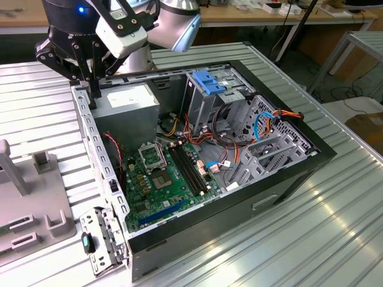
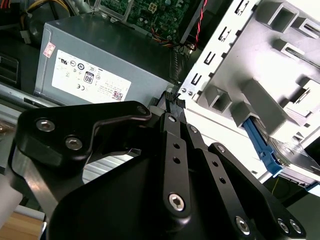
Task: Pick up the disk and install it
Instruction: 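Reach for the disk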
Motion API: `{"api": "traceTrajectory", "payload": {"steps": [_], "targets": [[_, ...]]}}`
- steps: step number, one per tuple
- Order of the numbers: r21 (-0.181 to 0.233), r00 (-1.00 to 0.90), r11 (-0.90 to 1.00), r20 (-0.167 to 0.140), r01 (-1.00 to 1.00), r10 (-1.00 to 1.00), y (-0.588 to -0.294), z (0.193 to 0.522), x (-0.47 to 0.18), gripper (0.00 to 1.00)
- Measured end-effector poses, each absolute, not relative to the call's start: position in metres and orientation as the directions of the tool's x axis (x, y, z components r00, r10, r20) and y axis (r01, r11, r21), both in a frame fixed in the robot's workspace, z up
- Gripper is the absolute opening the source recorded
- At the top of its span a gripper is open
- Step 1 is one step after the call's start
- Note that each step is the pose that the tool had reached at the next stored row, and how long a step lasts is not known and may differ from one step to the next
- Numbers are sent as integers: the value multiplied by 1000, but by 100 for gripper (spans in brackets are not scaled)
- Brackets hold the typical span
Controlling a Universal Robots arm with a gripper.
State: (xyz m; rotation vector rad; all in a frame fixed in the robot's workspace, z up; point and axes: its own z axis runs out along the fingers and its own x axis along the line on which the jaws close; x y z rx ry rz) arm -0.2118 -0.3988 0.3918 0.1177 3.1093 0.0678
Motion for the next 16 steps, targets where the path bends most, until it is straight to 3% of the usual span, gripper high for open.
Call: {"api": "traceTrajectory", "payload": {"steps": [16], "targets": [[41,-997,997,-28,65,66,-399,392,-238,11]]}}
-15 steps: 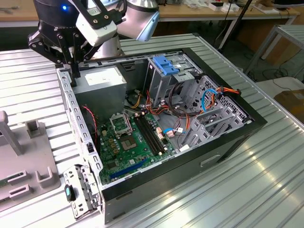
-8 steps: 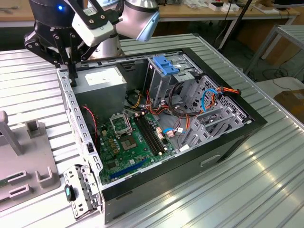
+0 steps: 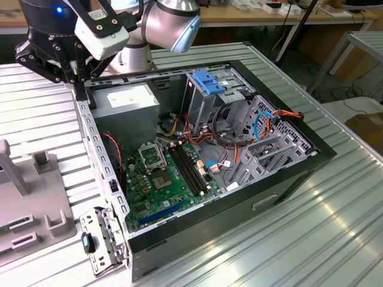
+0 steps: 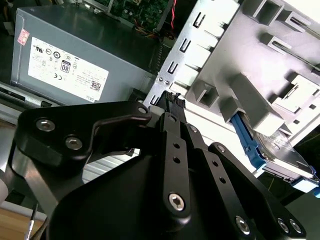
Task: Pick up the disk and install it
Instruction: 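Reach for the disk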
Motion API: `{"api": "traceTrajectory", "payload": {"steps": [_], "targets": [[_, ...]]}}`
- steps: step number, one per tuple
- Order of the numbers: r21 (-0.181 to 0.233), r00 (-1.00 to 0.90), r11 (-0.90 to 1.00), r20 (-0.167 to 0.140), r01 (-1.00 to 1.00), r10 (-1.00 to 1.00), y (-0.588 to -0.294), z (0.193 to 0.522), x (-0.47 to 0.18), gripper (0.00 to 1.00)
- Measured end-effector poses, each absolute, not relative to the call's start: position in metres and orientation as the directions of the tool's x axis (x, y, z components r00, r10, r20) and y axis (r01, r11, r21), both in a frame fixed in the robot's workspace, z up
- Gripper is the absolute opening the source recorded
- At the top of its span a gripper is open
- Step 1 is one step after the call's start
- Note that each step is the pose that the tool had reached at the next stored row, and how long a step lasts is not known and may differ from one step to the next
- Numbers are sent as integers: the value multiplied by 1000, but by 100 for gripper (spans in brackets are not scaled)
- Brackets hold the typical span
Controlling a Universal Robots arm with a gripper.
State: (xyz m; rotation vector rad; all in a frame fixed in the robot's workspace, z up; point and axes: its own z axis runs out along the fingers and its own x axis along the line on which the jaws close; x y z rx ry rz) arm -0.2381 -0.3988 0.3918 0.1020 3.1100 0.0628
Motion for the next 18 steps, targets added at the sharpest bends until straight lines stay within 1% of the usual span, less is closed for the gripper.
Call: {"api": "traceTrajectory", "payload": {"steps": [18], "targets": [[40,-998,998,-28,55,56,-399,391,-284,11]]}}
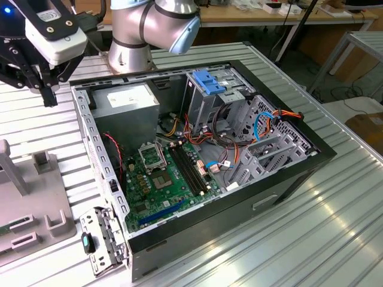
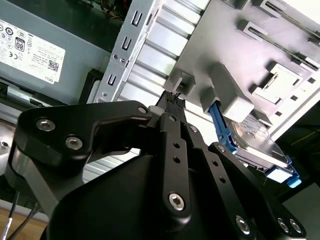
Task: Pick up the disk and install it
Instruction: 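Reach for the disk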
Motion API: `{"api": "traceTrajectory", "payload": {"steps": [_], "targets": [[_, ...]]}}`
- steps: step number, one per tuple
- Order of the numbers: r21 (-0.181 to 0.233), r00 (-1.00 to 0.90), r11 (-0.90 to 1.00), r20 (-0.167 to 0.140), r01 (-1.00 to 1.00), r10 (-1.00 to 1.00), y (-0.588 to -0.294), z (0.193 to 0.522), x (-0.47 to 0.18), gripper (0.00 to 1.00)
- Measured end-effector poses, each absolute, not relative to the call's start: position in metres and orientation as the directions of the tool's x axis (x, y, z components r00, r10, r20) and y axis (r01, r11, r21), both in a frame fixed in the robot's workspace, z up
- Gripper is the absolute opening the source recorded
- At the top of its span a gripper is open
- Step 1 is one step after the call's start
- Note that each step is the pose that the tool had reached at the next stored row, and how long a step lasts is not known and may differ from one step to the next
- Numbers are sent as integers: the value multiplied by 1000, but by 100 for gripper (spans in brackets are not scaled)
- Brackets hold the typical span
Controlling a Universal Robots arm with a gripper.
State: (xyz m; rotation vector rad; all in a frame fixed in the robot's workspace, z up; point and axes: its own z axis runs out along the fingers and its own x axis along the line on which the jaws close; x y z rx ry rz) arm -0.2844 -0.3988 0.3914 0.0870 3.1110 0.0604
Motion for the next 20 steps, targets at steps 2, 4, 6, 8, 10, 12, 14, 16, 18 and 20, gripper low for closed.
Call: {"api": "traceTrajectory", "payload": {"steps": [2,4,6,8,10,12,14,16,18,20], "targets": [[39,-998,998,-27,54,55,-399,391,-292,11],[39,-998,998,-27,54,55,-399,391,-294,11],[39,-998,998,-27,53,54,-399,391,-297,11],[39,-998,998,-26,53,54,-399,391,-299,11],[38,-998,998,-26,52,53,-399,391,-300,11],[38,-998,998,-26,52,53,-399,391,-300,11],[38,-998,998,-26,52,53,-399,391,-300,11],[38,-998,998,-26,52,53,-399,391,-301,11],[38,-998,998,-26,52,53,-399,391,-305,11],[38,-998,998,-26,52,53,-399,391,-314,11]]}}
